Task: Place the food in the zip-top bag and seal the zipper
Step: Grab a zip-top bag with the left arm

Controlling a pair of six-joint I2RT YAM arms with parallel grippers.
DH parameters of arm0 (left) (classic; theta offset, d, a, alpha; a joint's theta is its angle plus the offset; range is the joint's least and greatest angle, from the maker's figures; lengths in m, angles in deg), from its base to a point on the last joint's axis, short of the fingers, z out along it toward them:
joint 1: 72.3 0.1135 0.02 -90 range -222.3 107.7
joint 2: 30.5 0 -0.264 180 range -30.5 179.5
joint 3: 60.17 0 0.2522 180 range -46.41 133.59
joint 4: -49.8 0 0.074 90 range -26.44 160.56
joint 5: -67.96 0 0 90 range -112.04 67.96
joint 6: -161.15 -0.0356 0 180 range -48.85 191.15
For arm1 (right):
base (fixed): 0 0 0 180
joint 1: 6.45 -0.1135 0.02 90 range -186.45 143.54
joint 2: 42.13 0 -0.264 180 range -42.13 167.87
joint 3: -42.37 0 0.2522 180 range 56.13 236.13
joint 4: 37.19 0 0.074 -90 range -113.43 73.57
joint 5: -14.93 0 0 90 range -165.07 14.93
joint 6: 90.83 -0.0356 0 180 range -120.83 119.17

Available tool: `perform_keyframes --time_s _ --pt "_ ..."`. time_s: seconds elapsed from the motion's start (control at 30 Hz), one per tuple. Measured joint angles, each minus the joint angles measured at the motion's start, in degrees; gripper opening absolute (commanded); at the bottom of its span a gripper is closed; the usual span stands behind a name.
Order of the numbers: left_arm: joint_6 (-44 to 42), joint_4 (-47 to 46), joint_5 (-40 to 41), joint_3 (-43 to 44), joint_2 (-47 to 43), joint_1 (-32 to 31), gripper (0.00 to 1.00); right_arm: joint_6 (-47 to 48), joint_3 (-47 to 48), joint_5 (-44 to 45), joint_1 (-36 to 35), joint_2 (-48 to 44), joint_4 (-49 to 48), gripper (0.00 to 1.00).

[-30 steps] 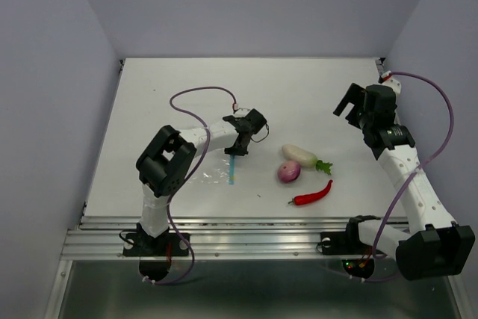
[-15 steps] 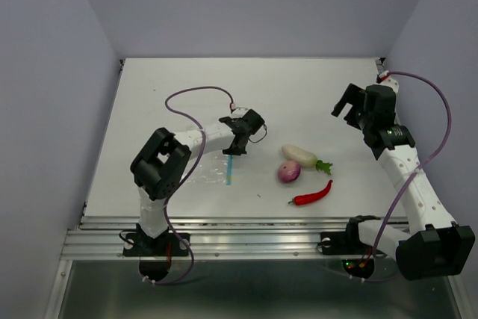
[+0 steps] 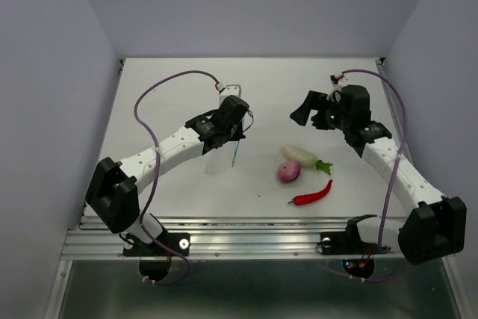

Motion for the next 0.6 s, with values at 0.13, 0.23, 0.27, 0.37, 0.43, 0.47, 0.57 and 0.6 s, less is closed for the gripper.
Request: perform_keyframes --time_s 0.13,0.23,0.27,0.37,0.43,0.47,0.57,0.6 --pt "0.2 -0.7 -0.8 -0.1 -1.1 0.0 0.00 -2.2 0.0 -1.8 -11.5 5.9 -4.7 1.00" --pt "0.5 -1.1 -1.0 -0.4 -1.6 0.0 0.00 -4.6 0.7 1.8 -18.0 9.5 -6.1 1.00" --pt "0.6 -1.2 -1.0 -0.5 -1.6 0.0 0.00 -5.7 1.2 3.3 -20.0 10.8 -6.5 1.00" --pt "0.7 -1.7 -1.3 -1.0 -1.7 0.0 0.00 -9.0 2.3 8.6 -23.8 13.9 -7.2 1.00" --pt "0.7 -1.7 -1.4 -1.1 -1.7 0.0 0.00 -10.3 2.9 11.9 -25.4 15.2 -7.3 1.00" --pt "0.7 -1.8 -1.4 -1.1 -1.7 0.0 0.00 -10.9 3.3 13.5 -26.3 16.0 -7.3 1.00" --pt "0.7 -2.0 -1.5 -1.1 -1.8 0.0 0.00 -12.5 4.9 16.9 -27.8 17.6 -7.4 0.99" --pt "0.6 -2.1 -1.5 -1.2 -1.8 0.0 0.00 -12.8 5.2 17.6 -28.1 18.0 -7.4 0.99"
